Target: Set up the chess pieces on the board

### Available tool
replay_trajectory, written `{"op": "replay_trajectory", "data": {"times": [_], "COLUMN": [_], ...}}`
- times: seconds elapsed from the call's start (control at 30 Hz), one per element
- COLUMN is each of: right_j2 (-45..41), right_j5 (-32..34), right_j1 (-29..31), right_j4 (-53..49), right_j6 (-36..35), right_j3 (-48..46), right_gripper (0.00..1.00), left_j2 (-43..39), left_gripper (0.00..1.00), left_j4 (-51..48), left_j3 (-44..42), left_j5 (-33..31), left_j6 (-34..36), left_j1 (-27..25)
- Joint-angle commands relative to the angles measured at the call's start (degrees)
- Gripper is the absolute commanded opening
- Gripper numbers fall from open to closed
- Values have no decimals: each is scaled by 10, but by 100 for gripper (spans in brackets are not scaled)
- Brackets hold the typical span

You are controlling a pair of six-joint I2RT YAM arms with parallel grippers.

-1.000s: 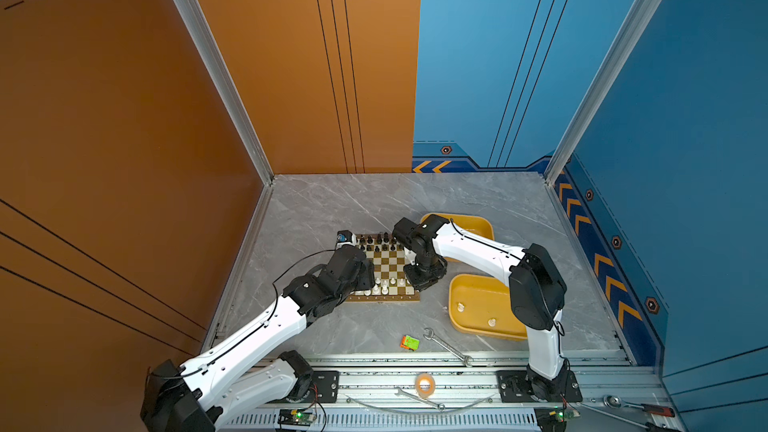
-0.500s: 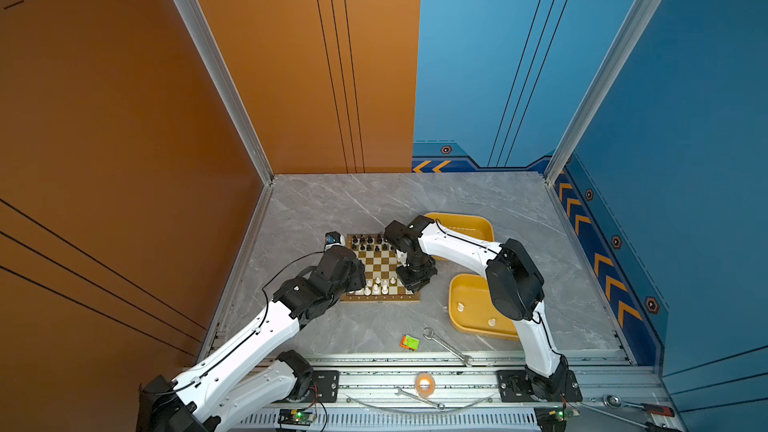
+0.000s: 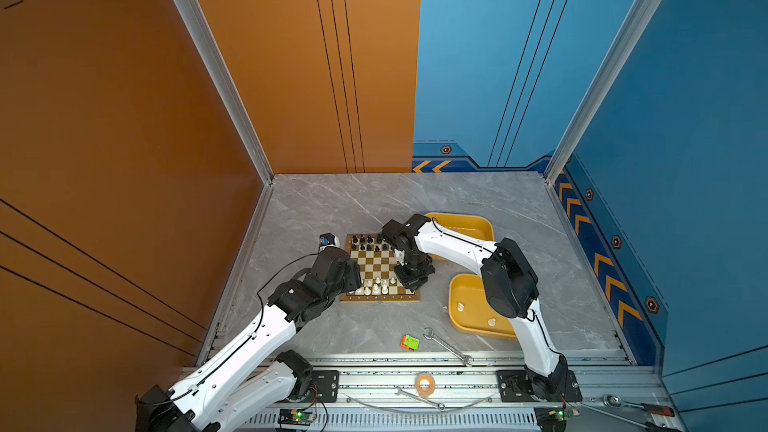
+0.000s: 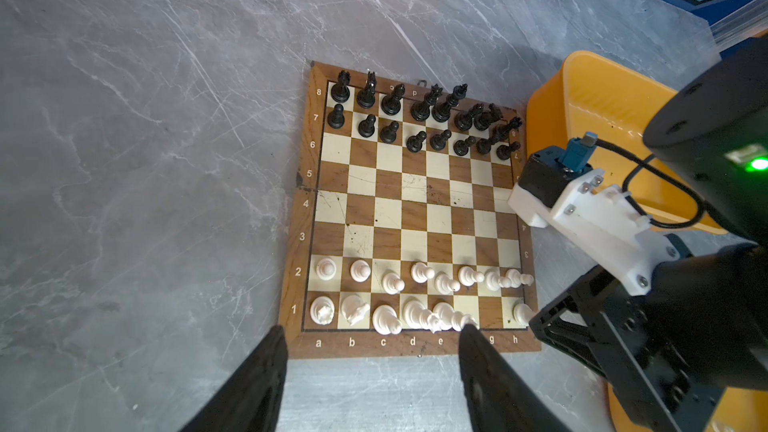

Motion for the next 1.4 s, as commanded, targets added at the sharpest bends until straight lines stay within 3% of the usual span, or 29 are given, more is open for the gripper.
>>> {"op": "replay_trajectory", "data": {"times": [0.0, 0.13, 0.2, 1.37], "right_j2": [7, 1, 1, 1], "right_j5": [5, 3, 1, -15], "right_j1": [5, 6, 6, 12], "right_j4": [-27, -29, -33, -11], "right_j6": [-4, 1, 2, 8], "right_j3": [18, 29, 34, 12], "right_gripper": [21, 33, 34, 35], "left_j2": [-8, -12, -13, -22], "left_gripper": [67, 67, 67, 66], "left_j4": [-11, -7, -4, -8], "left_j3": [-9, -14, -16, -8], "left_j5": [15, 19, 21, 40], "left_j6": [9, 10, 10, 30], "left_j1": [9, 11, 12, 32]}}
